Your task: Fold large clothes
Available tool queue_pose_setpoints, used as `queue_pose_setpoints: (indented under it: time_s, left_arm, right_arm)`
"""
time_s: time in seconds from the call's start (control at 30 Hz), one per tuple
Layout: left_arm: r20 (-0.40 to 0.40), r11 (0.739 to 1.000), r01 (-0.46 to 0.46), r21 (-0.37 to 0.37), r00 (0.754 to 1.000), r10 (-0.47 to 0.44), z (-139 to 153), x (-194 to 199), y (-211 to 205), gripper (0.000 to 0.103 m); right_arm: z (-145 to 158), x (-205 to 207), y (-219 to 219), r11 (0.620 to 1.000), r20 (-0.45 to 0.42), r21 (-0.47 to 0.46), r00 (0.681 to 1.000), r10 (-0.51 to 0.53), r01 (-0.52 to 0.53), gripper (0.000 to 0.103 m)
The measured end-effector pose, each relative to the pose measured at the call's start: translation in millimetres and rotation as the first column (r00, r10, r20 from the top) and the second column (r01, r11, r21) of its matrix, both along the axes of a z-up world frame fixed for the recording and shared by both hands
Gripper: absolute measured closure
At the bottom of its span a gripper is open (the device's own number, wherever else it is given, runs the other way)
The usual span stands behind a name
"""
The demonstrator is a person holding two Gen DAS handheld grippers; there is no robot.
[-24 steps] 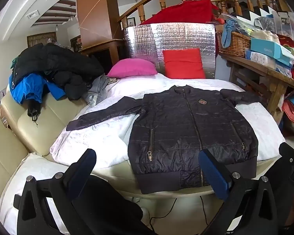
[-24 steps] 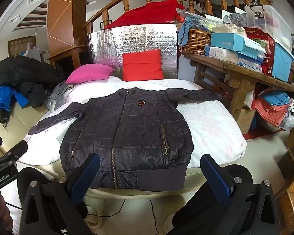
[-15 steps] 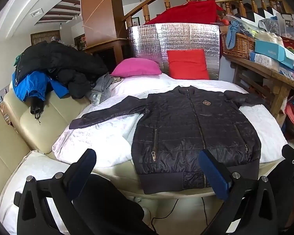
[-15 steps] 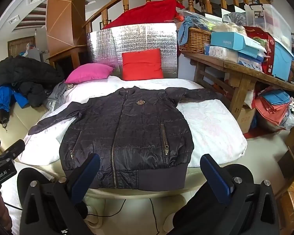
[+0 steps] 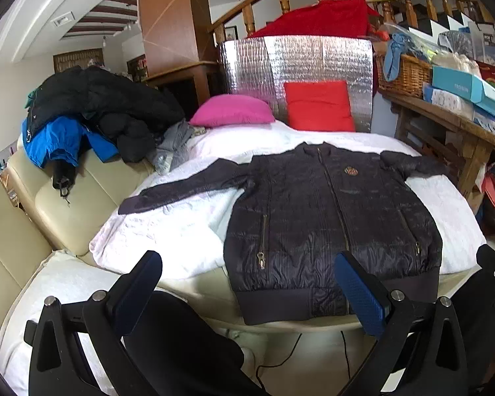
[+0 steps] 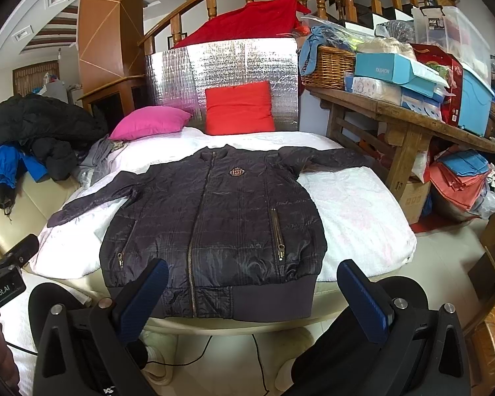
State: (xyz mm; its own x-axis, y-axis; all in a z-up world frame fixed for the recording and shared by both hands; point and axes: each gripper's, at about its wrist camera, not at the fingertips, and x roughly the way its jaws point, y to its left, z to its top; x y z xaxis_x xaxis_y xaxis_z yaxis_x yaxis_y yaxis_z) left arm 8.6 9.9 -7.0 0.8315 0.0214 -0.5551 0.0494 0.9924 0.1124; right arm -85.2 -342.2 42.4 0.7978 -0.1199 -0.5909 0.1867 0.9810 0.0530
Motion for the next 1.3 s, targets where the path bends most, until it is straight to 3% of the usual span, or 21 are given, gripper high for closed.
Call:
queue_pose_setpoints:
  time_s: [0.5, 1.3]
  left_arm:
    - [-0.084, 1.000, 0.007, 0.015, 0.996, -0.006, -18.5, 12.0, -3.6, 0.000]
    - [-0.080, 1.000, 0.007, 0.016, 0.997, -0.005, -16.4, 14.6, -3.3, 0.000]
  right_arm:
    - [-18.5, 12.8, -1.6, 1.000, -0.072, 0.025, 0.997, 0.006, -0.004, 0.000]
    - [-20.4, 16.1, -1.0, 1.000, -0.082, 0.024, 0.997, 0.006, -0.004, 0.000]
